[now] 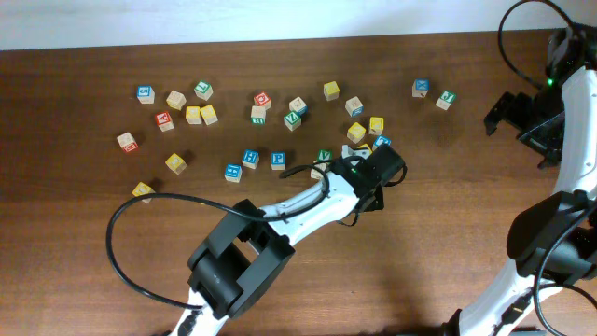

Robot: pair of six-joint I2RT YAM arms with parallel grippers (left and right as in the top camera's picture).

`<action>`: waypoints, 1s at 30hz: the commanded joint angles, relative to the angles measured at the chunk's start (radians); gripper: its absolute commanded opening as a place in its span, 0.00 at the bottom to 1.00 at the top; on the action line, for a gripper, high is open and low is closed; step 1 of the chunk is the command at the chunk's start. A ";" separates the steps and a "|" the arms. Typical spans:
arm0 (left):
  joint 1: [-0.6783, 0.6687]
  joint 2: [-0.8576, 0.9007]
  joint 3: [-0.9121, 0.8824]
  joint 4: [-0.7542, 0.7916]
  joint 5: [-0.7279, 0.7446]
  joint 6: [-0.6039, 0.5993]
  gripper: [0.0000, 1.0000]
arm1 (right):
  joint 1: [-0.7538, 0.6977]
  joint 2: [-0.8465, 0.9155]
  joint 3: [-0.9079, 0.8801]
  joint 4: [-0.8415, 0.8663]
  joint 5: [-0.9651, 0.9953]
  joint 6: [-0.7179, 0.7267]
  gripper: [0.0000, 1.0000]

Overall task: Spell out ICRA
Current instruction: 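Carry the red A block with the left gripper toward the row, then lower the red A block right of the green R and release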

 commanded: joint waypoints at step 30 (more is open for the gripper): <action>0.017 0.012 0.042 -0.048 0.039 -0.015 0.29 | -0.001 -0.011 0.015 0.000 0.008 0.005 0.98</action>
